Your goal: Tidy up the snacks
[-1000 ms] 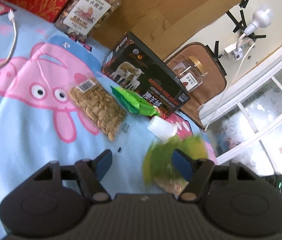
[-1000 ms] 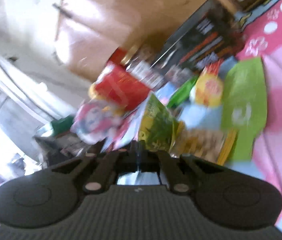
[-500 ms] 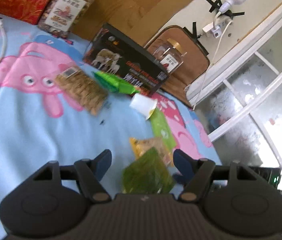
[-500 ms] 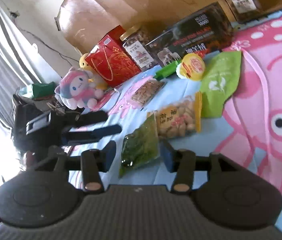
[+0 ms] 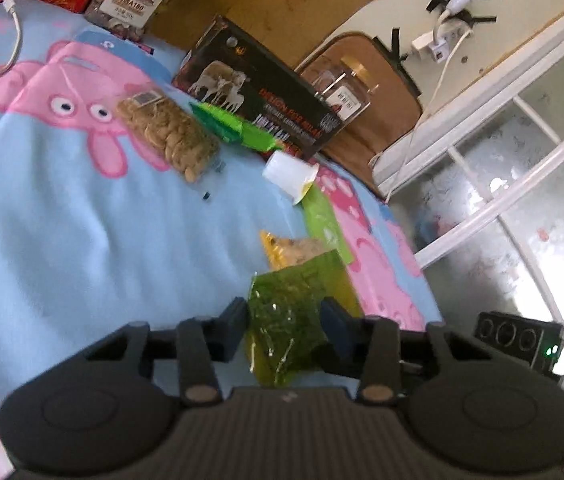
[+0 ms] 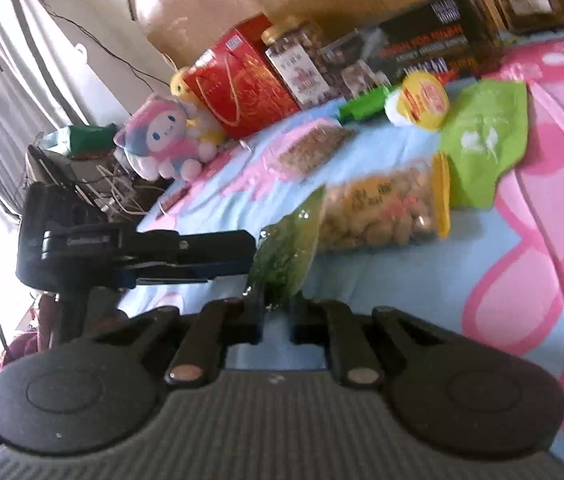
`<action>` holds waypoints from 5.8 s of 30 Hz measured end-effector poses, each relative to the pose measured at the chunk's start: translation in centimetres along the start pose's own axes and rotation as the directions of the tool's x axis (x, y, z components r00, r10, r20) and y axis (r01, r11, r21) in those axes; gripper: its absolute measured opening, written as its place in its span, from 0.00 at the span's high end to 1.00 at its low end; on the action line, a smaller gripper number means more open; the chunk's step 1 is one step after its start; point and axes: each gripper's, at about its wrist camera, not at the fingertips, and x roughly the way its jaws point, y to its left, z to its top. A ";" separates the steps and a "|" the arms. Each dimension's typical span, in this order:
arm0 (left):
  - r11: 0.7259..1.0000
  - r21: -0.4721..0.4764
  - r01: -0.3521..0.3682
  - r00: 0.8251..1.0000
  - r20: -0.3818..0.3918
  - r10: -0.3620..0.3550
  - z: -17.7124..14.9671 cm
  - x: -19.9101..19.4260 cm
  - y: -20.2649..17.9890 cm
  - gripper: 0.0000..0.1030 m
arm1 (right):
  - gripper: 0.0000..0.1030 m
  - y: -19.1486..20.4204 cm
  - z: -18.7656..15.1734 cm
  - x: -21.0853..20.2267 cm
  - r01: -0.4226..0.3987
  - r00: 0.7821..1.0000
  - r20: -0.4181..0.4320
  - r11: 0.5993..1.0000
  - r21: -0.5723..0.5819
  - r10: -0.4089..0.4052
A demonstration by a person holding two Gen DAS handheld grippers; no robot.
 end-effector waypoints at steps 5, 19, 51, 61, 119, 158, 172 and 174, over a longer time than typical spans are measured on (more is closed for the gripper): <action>0.997 0.073 -0.011 0.999 0.049 0.008 3.8 0.0 -1.9 0.61 | 0.88 0.8 3.1 -0.2 0.006 0.997 0.075 0.999 -0.049 -0.002; 0.980 0.167 -0.112 0.976 0.201 0.077 20.6 11.7 -5.5 0.56 | 0.83 -4.5 18.3 3.1 0.237 0.939 0.278 0.967 -0.098 -0.202; 0.998 0.001 -0.062 0.992 0.113 0.062 7.0 3.6 0.2 0.38 | 0.87 -0.7 7.1 5.7 0.237 0.969 0.003 0.930 -0.280 -0.246; 0.998 -0.014 -0.054 0.994 0.091 0.055 7.1 4.1 0.8 0.37 | 0.36 0.2 6.7 5.2 0.259 0.965 0.045 0.911 -0.322 -0.258; 0.996 0.088 -0.013 0.996 -0.082 0.020 7.1 11.8 -2.8 0.43 | 0.43 -9.0 3.3 -2.7 0.205 0.930 0.249 0.942 0.265 -0.272; 0.999 -0.020 -0.041 0.996 -0.077 0.039 8.9 12.0 0.0 0.74 | 0.79 -9.6 5.9 1.4 0.109 0.979 0.110 0.901 0.421 -0.170; 0.985 0.110 0.136 0.990 0.034 -0.140 11.0 8.0 -5.7 0.79 | 0.92 -5.4 8.4 -0.6 -0.036 0.964 0.262 0.957 0.288 -0.043; 0.982 0.132 0.132 0.988 0.063 -0.141 12.1 7.9 -6.2 0.79 | 0.92 -5.6 9.8 -0.7 -0.063 0.958 0.287 0.957 0.284 -0.023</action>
